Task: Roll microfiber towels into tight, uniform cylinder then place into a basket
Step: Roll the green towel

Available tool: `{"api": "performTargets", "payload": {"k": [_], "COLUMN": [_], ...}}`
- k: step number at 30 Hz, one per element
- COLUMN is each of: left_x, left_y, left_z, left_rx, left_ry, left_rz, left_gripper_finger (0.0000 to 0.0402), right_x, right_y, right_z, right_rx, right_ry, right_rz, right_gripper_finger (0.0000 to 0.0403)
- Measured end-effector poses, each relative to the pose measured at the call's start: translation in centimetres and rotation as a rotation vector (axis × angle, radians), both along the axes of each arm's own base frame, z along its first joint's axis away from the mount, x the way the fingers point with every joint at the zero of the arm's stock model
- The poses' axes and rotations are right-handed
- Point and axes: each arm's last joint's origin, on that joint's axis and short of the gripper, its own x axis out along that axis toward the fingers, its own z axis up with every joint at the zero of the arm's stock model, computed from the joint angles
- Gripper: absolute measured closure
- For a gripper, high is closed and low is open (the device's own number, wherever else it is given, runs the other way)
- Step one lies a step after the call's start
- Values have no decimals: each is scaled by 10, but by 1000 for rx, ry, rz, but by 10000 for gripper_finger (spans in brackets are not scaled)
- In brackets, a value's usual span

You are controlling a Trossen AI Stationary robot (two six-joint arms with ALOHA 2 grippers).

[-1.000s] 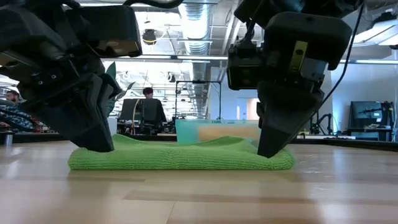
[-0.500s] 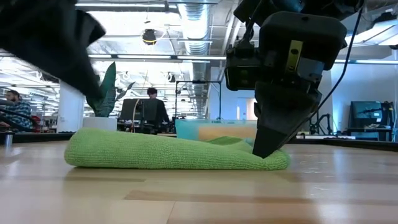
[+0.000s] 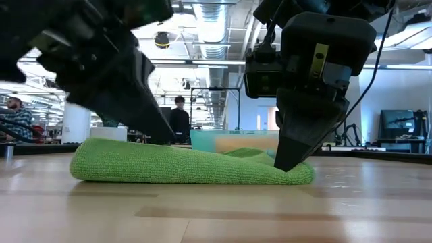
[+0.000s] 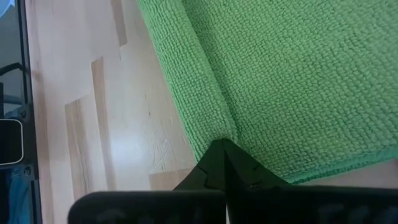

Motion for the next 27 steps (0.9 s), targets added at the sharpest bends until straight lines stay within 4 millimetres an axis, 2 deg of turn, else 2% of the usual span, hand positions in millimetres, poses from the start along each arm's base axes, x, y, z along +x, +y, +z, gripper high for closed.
{"api": "performTargets", "payload": {"k": [5,14,22,27], "left_x": [0,-4,-5,-6], "left_y": [3,6,7,8], "left_z": [-18,-20,-21,-22], "left_rx": [-45,-70,-76,-76], "left_ry": [76,119,135,150], "left_rz": [-2,60,80,78], "left_gripper_finger": [401,402,402,401], "right_x": [0,0,3,2], "right_y": [0,1,-1,-11], "right_z": [0,0,1,14], "right_rx": [1,5,37,105], "right_ry": [0,-7,-7,-1], "right_rz": [1,-2,-35,-21], "right_gripper_finger": [393,383,294,258]}}
